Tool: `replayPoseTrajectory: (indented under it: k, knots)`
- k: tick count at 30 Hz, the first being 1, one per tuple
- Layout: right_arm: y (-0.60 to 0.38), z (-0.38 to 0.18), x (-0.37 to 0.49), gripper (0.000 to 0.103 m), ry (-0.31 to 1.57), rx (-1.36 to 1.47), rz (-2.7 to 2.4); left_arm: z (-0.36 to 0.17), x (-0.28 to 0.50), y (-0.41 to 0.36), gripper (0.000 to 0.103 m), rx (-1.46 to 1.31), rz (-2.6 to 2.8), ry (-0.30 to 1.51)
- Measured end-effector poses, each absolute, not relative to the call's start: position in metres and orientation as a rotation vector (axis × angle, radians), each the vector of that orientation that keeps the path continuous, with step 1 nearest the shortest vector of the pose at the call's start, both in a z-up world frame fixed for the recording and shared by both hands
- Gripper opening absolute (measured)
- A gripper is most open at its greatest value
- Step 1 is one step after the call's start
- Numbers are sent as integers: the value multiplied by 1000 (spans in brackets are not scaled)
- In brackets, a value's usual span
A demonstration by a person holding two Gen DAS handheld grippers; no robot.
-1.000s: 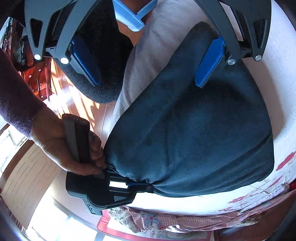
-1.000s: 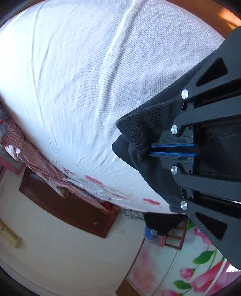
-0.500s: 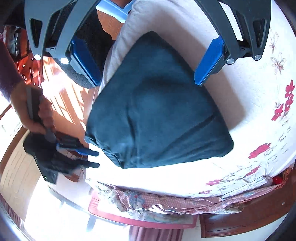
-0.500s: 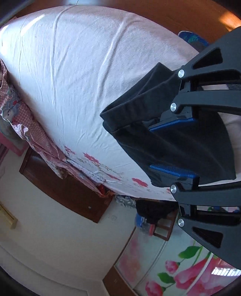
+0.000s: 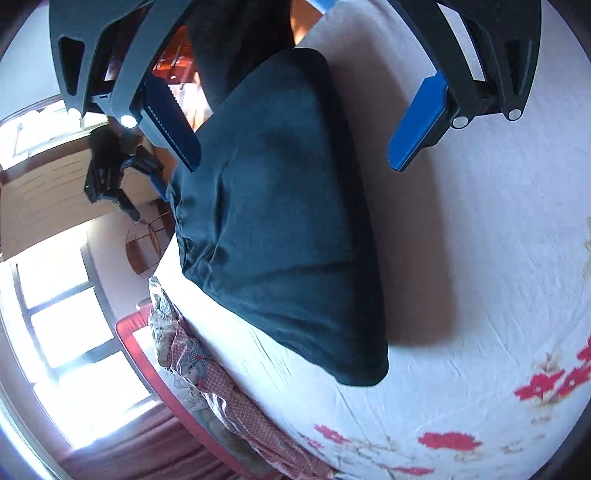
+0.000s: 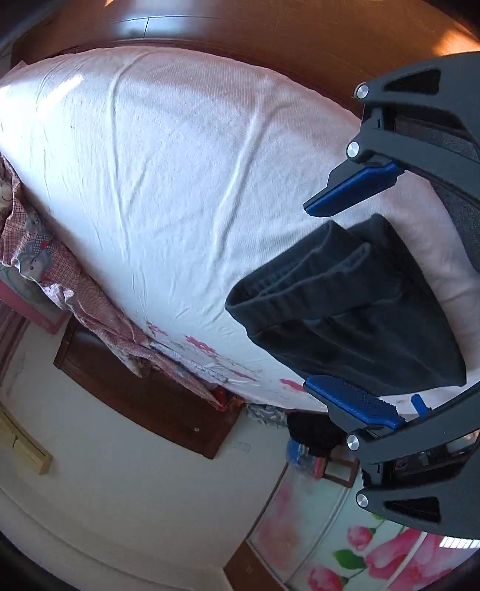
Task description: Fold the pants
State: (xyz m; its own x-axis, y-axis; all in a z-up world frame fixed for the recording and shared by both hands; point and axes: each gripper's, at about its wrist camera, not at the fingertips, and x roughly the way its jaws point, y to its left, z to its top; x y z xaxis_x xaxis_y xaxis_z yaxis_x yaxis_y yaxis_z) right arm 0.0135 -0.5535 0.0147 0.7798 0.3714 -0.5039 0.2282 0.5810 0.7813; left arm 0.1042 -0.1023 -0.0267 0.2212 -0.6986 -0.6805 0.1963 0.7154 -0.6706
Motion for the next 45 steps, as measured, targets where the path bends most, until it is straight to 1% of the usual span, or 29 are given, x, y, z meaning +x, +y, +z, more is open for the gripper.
replayPoseTrajectory:
  k: [3, 8, 13, 18, 19, 24, 26, 29, 31, 33, 34, 35, 36, 37, 38, 39, 40, 41, 43, 45]
  knots:
    - [-561, -6, 23, 87, 741, 1040, 142, -41, 108, -103, 101, -606, -637, 1223]
    - [-564, -24, 33, 87, 728, 1118, 208, -58, 110, -105, 101, -744, -653, 1230]
    - [-555, -33, 42, 87, 736, 1145, 290, -75, 120, -111, 101, -848, -686, 1242]
    - [-554, -36, 45, 87, 724, 1171, 320, -79, 127, -116, 101, -927, -706, 1230]
    - [-554, -36, 43, 88, 724, 1164, 324, -81, 129, -117, 101, -943, -702, 1233]
    - [-542, -36, 50, 91, 768, 1140, 394, -83, 139, -131, 101, -948, -726, 1253]
    - [-535, -32, 51, 91, 777, 1081, 402, -85, 141, -131, 101, -933, -729, 1280]
    - [-533, -30, 53, 92, 786, 1069, 404, -85, 142, -137, 101, -891, -715, 1315]
    - [-526, -24, 55, 92, 800, 1002, 402, -83, 144, -148, 101, -833, -698, 1339]
    - [-519, -18, 56, 87, 829, 919, 378, -79, 146, -152, 101, -792, -694, 1351]
    - [-518, -17, 56, 72, 845, 905, 370, -77, 147, -154, 101, -787, -695, 1352]
    - [-518, -18, 56, 56, 864, 903, 349, -76, 147, -153, 95, -792, -689, 1351]
    - [-519, -19, 55, 53, 871, 910, 345, -76, 146, -152, 85, -786, -664, 1358]
    - [-518, -18, 53, 49, 875, 906, 343, -77, 146, -148, 64, -765, -635, 1374]
    - [-516, -15, 52, 47, 883, 890, 334, -78, 146, -146, 48, -739, -617, 1384]
    - [-512, -11, 52, 46, 888, 875, 324, -78, 146, -145, 43, -723, -635, 1381]
    - [-510, -7, 53, 42, 889, 871, 321, -77, 145, -143, 32, -713, -652, 1375]
    - [-507, -2, 54, 39, 886, 867, 317, -76, 145, -140, 25, -731, -665, 1371]
    - [-499, 10, 56, 38, 889, 835, 305, -74, 146, -138, 21, -764, -676, 1361]
    - [-494, 22, 61, 37, 890, 808, 290, -70, 146, -139, 20, -768, -679, 1349]
